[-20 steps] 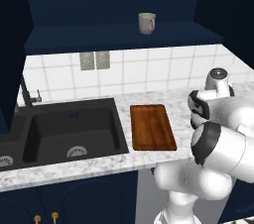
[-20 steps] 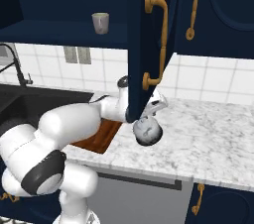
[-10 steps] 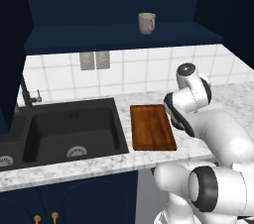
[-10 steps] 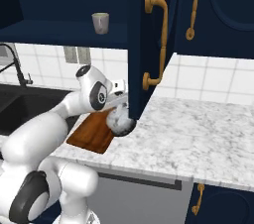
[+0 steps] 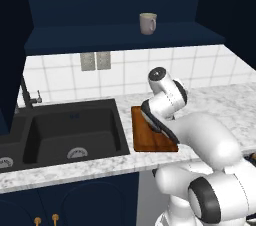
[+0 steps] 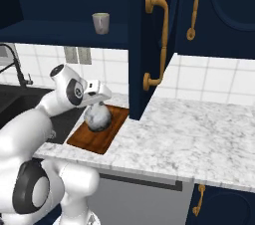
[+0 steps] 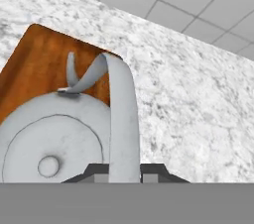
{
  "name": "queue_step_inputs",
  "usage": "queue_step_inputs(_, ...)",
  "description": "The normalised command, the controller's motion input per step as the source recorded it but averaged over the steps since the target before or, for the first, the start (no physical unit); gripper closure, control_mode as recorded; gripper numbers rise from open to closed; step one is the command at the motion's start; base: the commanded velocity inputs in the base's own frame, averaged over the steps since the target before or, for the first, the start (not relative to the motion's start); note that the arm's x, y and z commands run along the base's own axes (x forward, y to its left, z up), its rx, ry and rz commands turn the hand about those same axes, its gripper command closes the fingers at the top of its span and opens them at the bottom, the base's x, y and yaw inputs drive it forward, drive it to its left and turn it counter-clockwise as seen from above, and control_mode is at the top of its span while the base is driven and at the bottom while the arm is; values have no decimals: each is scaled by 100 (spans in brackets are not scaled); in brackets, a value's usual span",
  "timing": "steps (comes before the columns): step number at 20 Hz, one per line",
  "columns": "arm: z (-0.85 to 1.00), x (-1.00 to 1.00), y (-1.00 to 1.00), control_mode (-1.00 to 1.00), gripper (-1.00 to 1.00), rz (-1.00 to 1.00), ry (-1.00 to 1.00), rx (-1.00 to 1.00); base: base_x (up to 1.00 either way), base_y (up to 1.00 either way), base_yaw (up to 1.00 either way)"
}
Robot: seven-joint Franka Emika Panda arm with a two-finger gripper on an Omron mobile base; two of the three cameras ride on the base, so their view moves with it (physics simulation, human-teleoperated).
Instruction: Pick the kettle from the counter and place it on the tray. Then pick the mug from the cabinet and place it on the tray. Then close the cabinet doors.
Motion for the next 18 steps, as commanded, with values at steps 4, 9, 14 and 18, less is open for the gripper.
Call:
queue_step_inputs(4, -25, 71, 10, -100, 100, -1, -11, 12, 0, 0, 0)
queue_step_inputs(9, -33, 46, 0, -100, 100, 0, -11, 8, 0, 0, 0)
queue_step_inputs(14, -31, 8, 0, -100, 100, 0, -1, 2, 0, 0, 0)
queue_step_inputs(18, -23, 6, 0, -100, 100, 0, 0, 2, 0, 0, 0)
